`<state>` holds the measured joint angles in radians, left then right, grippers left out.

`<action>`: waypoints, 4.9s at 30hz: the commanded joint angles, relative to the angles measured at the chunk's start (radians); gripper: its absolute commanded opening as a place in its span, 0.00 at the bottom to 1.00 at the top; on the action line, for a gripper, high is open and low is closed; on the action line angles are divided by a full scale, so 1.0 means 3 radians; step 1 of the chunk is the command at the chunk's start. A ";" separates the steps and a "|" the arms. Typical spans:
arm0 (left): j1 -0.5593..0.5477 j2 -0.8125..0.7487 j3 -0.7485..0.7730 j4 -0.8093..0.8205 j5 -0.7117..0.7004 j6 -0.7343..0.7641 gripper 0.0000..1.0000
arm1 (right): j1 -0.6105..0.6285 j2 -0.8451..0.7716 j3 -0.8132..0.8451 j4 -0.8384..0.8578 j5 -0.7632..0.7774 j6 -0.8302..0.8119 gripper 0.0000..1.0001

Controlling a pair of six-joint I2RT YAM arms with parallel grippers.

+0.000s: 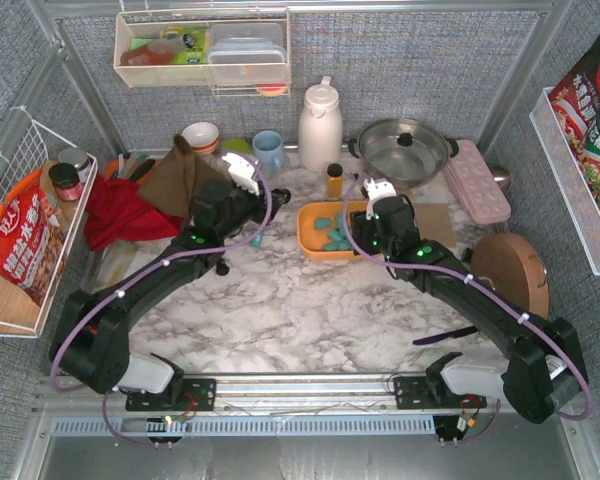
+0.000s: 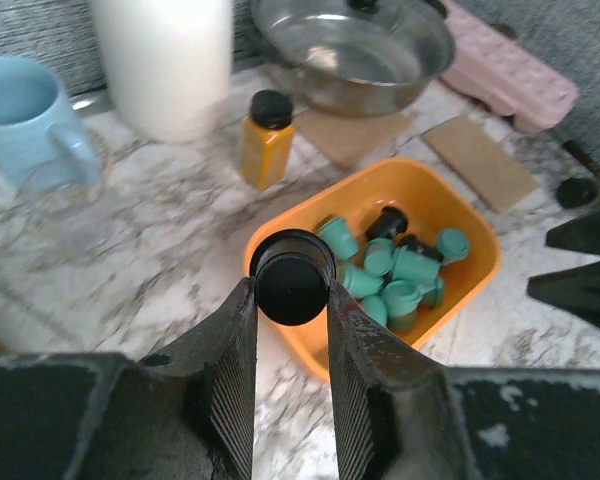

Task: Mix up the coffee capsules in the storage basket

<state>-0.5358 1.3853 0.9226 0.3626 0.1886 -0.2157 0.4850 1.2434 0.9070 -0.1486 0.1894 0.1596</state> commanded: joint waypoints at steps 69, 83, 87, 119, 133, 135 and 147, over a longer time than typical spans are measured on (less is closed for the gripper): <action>0.0005 -0.0084 -0.0689 -0.1764 -0.2208 -0.1812 0.88 | -0.0009 -0.0040 -0.0233 0.0220 0.0115 0.0012 0.59; 0.0109 0.0299 -0.0827 -0.1314 -0.2046 -0.1524 0.71 | -0.0004 -0.0007 -0.0196 0.0173 0.0097 0.0000 0.59; 0.0109 0.0316 -0.0851 -0.1199 -0.1888 -0.1481 0.63 | -0.0006 0.0014 -0.0196 0.0173 0.0087 0.0000 0.59; 0.0103 -0.0884 -0.1499 0.0135 -0.0366 -0.0111 0.39 | 0.0003 -0.0034 0.0088 -0.0092 -0.0506 0.0269 0.59; -0.0674 -0.0807 -0.1519 0.1569 0.0306 0.0641 0.38 | 0.0242 0.0004 0.0524 0.0106 -0.1289 0.0919 0.60; -0.0741 -0.0679 -0.1409 0.1582 0.0331 0.0698 0.37 | 0.0289 -0.0012 0.0516 0.0180 -0.1315 0.0978 0.60; -0.0946 -0.0393 -0.1173 0.1692 0.0404 0.0793 0.36 | 0.0352 -0.0087 0.0399 0.0400 -0.1337 0.1125 0.58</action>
<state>-0.8101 1.2640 0.5610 0.8135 0.2947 0.0051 0.5892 1.2224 1.0325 -0.0776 -0.2012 0.4713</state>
